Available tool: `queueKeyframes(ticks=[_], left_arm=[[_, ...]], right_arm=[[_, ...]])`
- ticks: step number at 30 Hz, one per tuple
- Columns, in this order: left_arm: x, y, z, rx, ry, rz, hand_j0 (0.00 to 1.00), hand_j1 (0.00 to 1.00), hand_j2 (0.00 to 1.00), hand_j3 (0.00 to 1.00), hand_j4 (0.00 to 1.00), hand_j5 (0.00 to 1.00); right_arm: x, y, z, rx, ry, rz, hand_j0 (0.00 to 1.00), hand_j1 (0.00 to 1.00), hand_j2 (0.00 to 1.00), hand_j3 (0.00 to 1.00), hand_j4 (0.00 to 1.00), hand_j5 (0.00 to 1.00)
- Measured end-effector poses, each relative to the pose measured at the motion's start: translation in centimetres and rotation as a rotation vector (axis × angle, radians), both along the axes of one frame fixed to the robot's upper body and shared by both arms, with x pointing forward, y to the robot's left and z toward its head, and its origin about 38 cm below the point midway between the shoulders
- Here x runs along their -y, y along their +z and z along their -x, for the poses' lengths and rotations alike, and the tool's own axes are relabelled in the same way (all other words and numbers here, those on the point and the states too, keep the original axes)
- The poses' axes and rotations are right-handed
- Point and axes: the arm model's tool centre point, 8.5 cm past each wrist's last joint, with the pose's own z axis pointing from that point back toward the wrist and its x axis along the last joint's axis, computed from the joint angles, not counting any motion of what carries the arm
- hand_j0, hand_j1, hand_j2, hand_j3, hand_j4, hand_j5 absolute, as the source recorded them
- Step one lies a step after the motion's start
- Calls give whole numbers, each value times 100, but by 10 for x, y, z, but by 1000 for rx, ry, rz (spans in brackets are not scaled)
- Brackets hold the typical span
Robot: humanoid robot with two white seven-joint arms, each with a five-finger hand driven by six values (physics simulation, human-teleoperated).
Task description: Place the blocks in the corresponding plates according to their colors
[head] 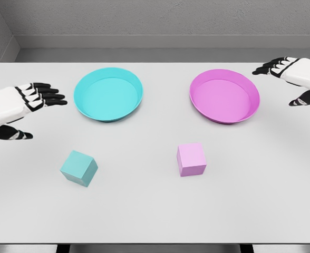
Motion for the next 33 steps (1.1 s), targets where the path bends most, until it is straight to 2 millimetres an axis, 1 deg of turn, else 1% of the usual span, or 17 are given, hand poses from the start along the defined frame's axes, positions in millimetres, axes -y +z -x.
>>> queueKeyframes(ticks=[2,4,6,8,9,10,12,15,17,19,21,23,28,29,30,33], left_arm=[[2,-1,0,-2,-5,-1,100,100,100,100,100,100],[4,5,-3,17,-11,1,100,100,100,100,100,100],[3,1,-1,2,-11,-2,100,100,100,100,100,100],[2,-12,4,-53,-9,-7,100,100,100,100,100,100],[1,-19,8,-84,-8,-3,100,100,100,100,100,100],[1,-26,11,-115,-6,5,100,100,100,100,100,100],[2,-40,17,-172,-7,11,100,100,100,100,100,100],[4,-53,23,-228,-12,10,100,100,100,100,100,100],[10,-61,25,-265,-30,2,100,100,100,100,100,100],[18,-70,26,-296,-53,-5,98,98,98,98,98,98],[22,-75,27,-317,-64,-3,97,97,97,97,97,97],[28,-79,27,-330,-76,12,96,96,96,96,96,96],[42,-86,27,-347,-103,41,96,96,96,96,96,96],[45,-88,27,-348,-109,49,96,96,96,96,96,96],[47,-89,27,-349,-114,55,96,96,96,96,96,96],[51,-90,26,-349,-121,64,96,96,96,96,96,96]], right_arm=[[1,0,0,-1,-1,2,100,100,100,100,100,100],[1,4,-1,10,-2,3,100,100,100,100,100,100],[3,7,-1,18,-8,-1,100,100,100,100,100,100],[4,8,0,22,-11,-3,100,100,100,100,100,100],[-1,6,3,24,4,3,100,100,100,100,100,100],[-11,5,7,29,34,9,100,100,100,100,100,100],[-36,13,9,62,103,16,100,100,100,100,100,100],[-67,24,6,102,184,55,100,100,100,100,100,100],[-85,21,6,97,236,86,100,100,100,100,100,100],[-102,12,11,77,291,118,100,100,100,100,100,100],[-113,3,17,67,326,157,100,100,100,100,100,100],[-123,0,23,70,362,182,100,100,100,100,100,100],[-140,4,30,93,419,205,100,100,100,100,100,100],[-144,10,28,108,430,212,100,100,100,100,100,100],[-147,12,29,111,442,218,100,100,100,100,100,100],[-155,3,33,76,475,210,100,100,100,100,100,100]])
